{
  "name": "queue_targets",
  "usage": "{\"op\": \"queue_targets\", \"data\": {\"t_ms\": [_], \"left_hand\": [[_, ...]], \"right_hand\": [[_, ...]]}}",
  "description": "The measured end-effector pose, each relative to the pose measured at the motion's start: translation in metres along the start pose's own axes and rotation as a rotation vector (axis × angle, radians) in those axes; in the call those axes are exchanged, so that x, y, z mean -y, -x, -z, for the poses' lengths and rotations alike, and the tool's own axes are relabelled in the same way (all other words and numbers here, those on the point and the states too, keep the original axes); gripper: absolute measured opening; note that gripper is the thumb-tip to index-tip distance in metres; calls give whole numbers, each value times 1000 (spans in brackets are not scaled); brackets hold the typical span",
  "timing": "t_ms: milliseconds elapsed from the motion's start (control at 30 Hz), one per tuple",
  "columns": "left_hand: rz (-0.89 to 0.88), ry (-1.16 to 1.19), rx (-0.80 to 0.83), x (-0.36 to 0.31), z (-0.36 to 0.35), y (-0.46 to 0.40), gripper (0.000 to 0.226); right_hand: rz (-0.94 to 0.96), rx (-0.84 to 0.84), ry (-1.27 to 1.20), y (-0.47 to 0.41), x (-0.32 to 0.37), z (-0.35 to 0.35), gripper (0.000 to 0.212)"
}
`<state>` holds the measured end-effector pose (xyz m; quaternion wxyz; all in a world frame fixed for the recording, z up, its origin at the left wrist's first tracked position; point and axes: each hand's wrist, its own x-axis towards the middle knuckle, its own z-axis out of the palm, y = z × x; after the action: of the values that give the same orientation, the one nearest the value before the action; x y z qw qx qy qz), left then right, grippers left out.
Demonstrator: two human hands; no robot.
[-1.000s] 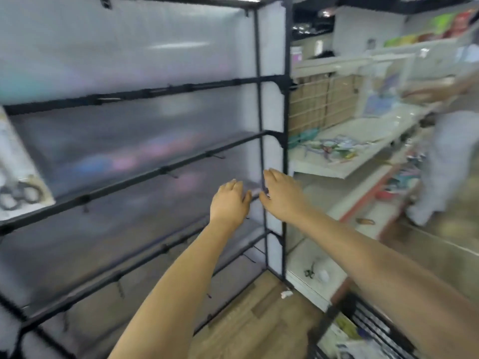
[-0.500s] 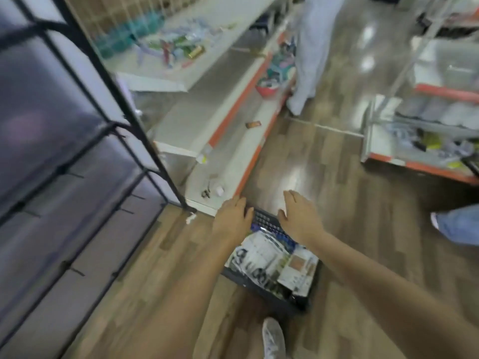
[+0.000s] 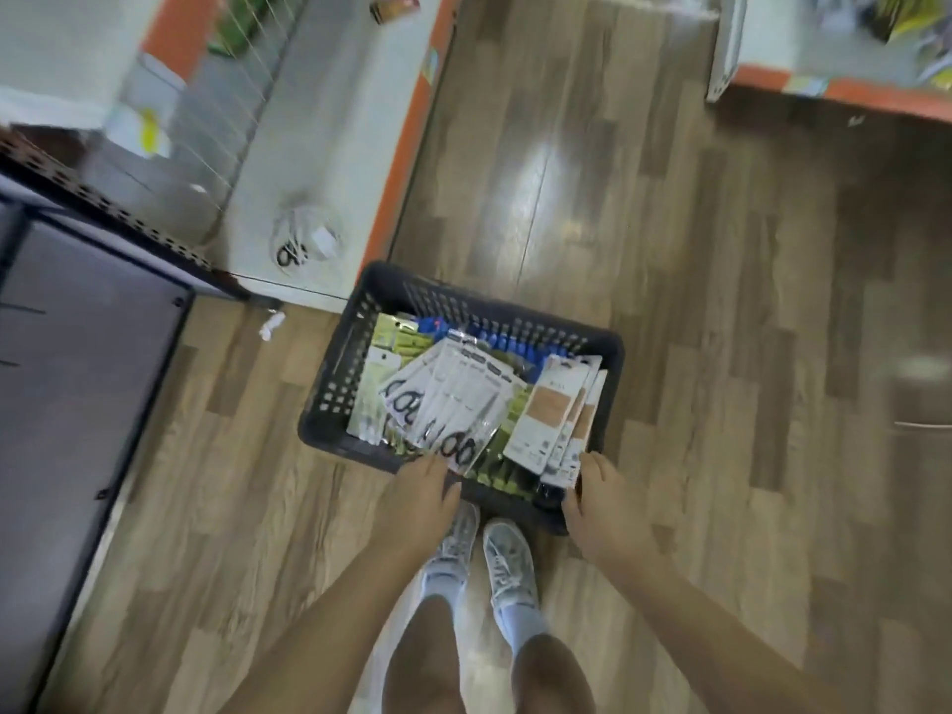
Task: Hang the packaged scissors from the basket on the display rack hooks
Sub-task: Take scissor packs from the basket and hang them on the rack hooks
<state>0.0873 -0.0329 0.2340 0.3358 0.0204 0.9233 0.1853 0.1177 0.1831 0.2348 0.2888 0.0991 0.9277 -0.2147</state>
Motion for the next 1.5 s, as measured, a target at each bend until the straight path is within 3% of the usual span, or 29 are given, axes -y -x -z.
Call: {"op": "queue_targets", "data": {"t_ms": [400,567,700,1000,1200,1500], "left_hand": [[79,-60,134,54,-110,-143,30],[128,-26,65,67,-125,-192,26],[165,8,10,75,-129,-225,28],[210,-74,-113,76,-142,-259,37],[335,435,-117,83,-147,-252,28],[376,747,-100,111,-130,-245,7]], "right_hand": [[-192,121,-355,-132,-16,-127,51],[-321,154,-603,-182,0,-165,28],[-327,92,-715,-216,8,-189,49],[-538,-68,-686,-250,9,-214,69],[-575,-60,-768,-253,10,-222,62],[-550,16,-723,-261,38,-220,65]]}}
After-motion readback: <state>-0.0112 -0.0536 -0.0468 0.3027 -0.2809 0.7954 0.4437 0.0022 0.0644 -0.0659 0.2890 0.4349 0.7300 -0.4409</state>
